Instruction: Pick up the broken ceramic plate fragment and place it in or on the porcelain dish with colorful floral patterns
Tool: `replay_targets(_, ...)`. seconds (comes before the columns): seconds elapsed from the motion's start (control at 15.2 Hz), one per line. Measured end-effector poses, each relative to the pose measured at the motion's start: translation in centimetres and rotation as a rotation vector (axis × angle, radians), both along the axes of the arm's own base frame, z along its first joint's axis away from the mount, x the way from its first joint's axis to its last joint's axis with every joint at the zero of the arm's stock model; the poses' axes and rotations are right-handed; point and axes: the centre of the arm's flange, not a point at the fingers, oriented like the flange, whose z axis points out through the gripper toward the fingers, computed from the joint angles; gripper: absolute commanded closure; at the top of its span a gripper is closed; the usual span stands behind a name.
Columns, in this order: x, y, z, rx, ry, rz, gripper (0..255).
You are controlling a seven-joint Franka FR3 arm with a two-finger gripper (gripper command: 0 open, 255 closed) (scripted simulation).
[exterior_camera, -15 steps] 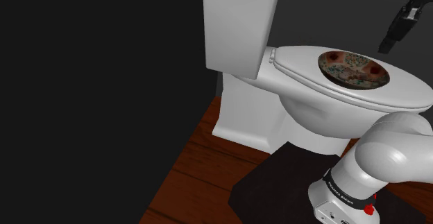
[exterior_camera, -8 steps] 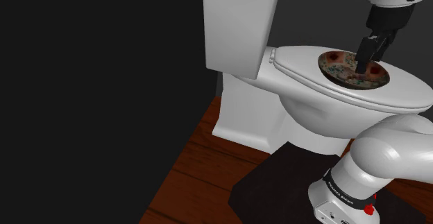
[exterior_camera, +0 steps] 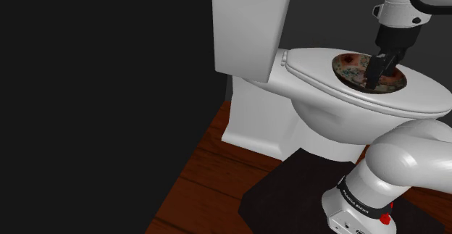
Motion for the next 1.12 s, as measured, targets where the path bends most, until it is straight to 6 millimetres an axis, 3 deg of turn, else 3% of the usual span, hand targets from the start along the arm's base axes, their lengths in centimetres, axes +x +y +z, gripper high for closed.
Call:
replay_targets(0.33,-0.07,0.03,-0.19,0.0,0.0,0.0,0)
replay_targets(0.4,-0.07,0.03,-0.19,0.0,0.0,0.0,255)
replay_targets(1.12,-0.08,0.02,0.05,0.0,0.0,0.0,255)
